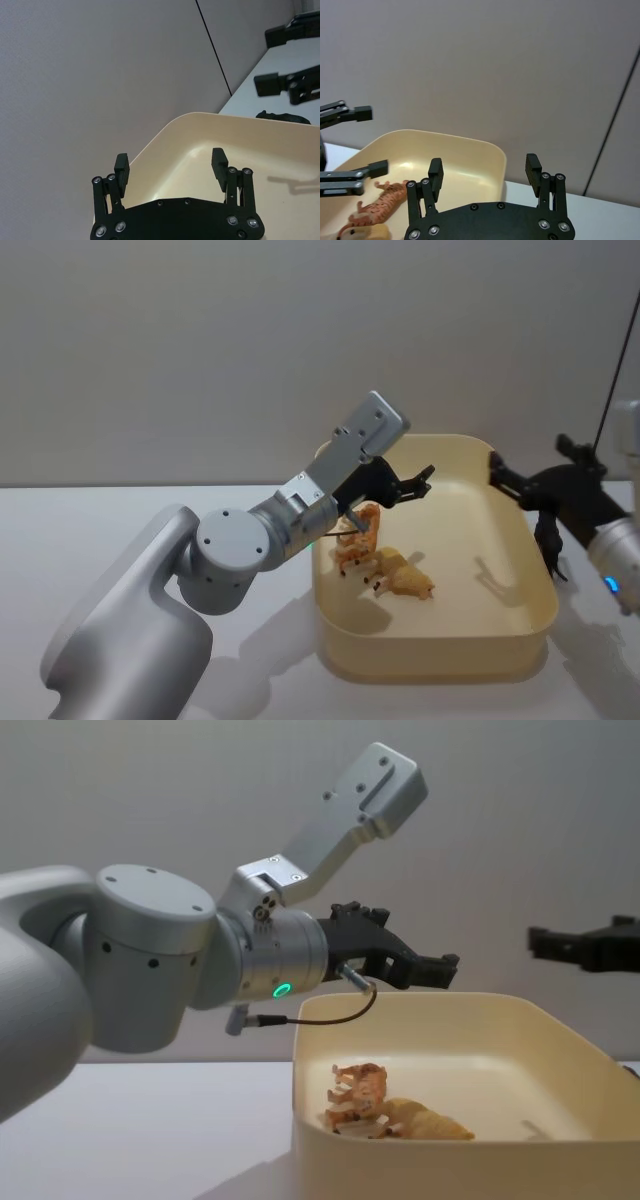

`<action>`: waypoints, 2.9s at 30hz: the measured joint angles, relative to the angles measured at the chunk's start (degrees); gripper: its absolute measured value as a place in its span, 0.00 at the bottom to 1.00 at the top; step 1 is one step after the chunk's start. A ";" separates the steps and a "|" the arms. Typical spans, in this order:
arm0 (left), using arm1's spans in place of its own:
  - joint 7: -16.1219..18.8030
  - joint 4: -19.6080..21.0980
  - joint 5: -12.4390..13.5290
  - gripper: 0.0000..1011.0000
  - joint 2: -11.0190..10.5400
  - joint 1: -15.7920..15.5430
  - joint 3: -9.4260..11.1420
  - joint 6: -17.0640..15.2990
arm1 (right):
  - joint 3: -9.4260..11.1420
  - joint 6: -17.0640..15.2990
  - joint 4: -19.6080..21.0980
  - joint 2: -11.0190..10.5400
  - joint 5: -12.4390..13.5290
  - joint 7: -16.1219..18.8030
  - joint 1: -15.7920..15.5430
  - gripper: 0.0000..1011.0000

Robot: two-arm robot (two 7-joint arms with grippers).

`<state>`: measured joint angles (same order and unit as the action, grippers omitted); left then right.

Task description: Pick up the toy alternately with two hands and place it into the central storage box.

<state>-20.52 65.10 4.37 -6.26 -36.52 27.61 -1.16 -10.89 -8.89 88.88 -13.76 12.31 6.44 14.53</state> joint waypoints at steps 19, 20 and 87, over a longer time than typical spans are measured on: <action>0.00 0.00 0.00 0.99 0.01 0.00 0.00 0.00 | 4.73 -2.85 6.79 -5.26 4.55 -4.71 -7.59 0.99; 0.00 0.00 0.00 0.99 0.01 0.00 0.00 0.00 | 4.96 -3.36 7.09 -5.55 4.81 -4.92 -8.24 0.99; 0.00 0.00 0.00 0.99 0.00 0.00 0.00 0.00 | -0.01 -3.48 -17.68 1.43 -6.90 -1.95 3.77 0.53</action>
<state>-20.52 65.10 4.38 -6.26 -36.52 27.61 -1.16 -10.89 -12.38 71.21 -12.33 5.41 4.49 18.29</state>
